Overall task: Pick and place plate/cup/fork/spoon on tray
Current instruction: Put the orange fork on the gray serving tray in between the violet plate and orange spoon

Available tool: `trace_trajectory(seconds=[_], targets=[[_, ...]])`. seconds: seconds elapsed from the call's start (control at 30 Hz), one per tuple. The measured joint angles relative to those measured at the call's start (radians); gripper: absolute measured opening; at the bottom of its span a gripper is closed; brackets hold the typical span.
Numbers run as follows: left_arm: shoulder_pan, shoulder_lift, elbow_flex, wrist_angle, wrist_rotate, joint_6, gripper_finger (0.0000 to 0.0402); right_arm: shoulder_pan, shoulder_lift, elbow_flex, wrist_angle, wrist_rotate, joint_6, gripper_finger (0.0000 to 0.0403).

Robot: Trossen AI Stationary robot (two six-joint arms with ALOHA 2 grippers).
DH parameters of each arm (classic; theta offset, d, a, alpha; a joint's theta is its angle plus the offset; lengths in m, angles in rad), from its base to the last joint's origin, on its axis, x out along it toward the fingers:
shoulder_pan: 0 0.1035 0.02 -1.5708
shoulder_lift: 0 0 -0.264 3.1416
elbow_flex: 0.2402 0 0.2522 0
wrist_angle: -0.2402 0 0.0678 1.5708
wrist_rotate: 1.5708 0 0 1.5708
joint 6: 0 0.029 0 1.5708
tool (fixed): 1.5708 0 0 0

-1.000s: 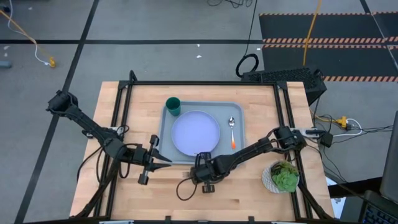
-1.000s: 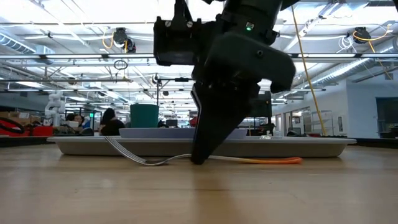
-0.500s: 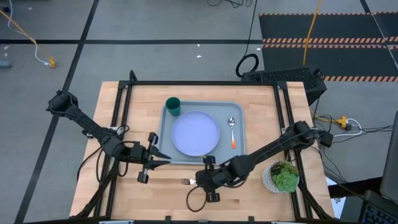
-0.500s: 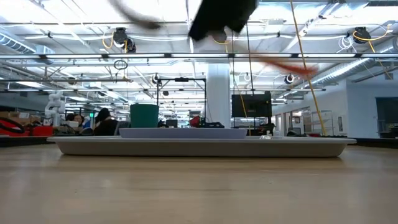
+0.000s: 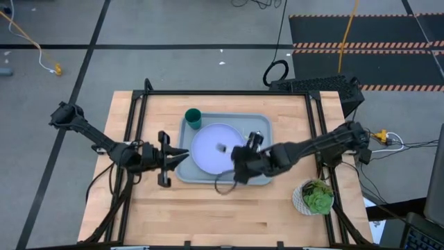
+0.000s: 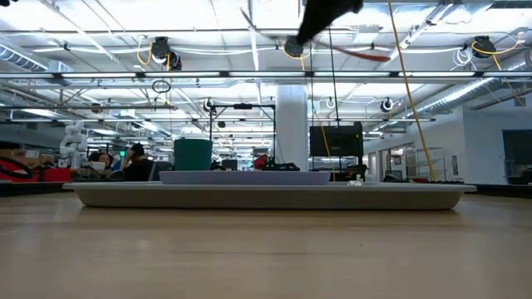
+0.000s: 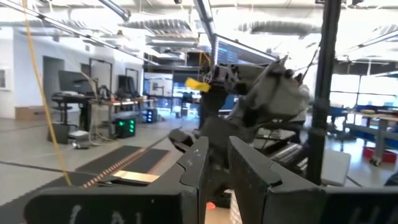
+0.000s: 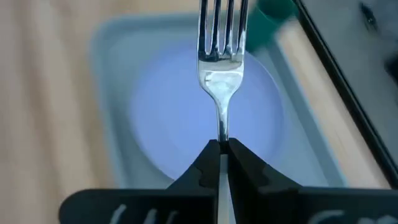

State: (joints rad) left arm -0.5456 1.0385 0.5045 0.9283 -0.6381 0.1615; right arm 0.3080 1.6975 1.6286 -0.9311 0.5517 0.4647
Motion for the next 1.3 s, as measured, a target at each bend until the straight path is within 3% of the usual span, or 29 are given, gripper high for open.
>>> trace_trajectory(seconds=[0.13,0.33,0.53,0.7,1.0,1.3], targets=[[0.007,-0.001,0.000,-0.013,-0.001,0.015,0.0062,-0.069,-0.001,-0.001,-0.096,-0.047,0.187,0.0000],[0.009,-0.001,0.000,-0.059,-0.001,0.044,0.0062,-0.172,0.000,-0.068,-0.101,-0.114,0.379,0.0000],[0.009,-0.001,0.000,-0.094,-0.001,0.145,0.0063,-0.274,0.001,-0.226,-0.026,-0.207,0.594,0.0000],[0.009,-0.001,0.000,-0.085,0.000,0.314,0.0063,-0.333,-0.002,-0.349,-0.002,-0.242,0.762,0.0000],[0.007,-0.001,0.000,-0.007,0.000,0.441,0.0062,-0.347,-0.002,-0.478,0.252,-0.268,0.855,0.0000],[-0.014,-0.001,0.000,-0.022,-0.010,0.464,0.0063,-0.346,-0.002,-0.536,0.277,-0.264,0.973,0.0000]])
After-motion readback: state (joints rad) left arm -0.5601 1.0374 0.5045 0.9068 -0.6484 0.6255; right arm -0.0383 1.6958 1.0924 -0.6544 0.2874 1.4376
